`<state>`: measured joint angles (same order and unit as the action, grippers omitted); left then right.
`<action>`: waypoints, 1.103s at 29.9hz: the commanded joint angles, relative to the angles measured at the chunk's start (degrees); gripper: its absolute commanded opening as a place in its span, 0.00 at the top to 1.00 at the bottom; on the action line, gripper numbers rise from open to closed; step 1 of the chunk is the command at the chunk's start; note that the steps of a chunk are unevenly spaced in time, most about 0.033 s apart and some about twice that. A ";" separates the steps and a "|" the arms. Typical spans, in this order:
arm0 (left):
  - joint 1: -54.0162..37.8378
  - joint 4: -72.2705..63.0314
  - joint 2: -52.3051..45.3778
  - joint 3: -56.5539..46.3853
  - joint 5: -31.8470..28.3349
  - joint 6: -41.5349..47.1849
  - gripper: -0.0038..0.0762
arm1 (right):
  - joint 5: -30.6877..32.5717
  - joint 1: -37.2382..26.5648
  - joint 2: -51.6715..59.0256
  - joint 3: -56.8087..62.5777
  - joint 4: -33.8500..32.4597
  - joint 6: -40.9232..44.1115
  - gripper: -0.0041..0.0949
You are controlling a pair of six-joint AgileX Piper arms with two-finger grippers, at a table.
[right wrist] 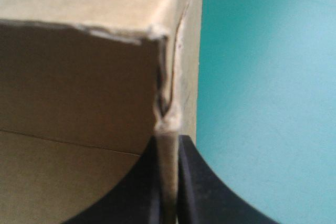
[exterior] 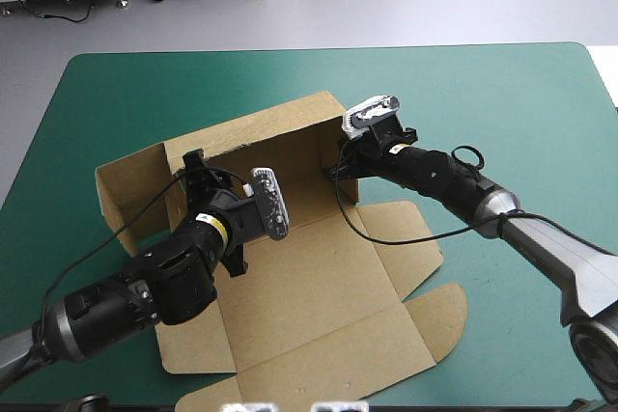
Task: Fold the box
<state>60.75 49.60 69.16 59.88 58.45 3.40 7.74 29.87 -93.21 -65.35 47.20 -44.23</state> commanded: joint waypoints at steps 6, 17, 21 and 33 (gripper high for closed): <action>5.11 -4.33 -1.91 8.77 8.43 3.55 0.53 | 0.75 -1.86 1.37 -1.76 0.39 2.43 0.97; -4.23 -10.20 -1.80 34.86 15.00 4.98 0.88 | 7.17 -5.37 1.37 -1.76 0.06 2.97 0.97; -17.15 -9.93 -1.80 40.66 14.23 4.83 0.95 | 10.52 -7.18 1.37 -1.76 -1.85 5.58 0.97; -67.95 -46.03 6.72 42.61 4.61 -9.08 0.95 | 28.22 -10.48 6.40 -8.81 -24.18 25.94 0.97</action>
<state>-0.60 14.47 72.97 102.36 68.96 -2.29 31.03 20.08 -91.17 -70.60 28.53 -22.31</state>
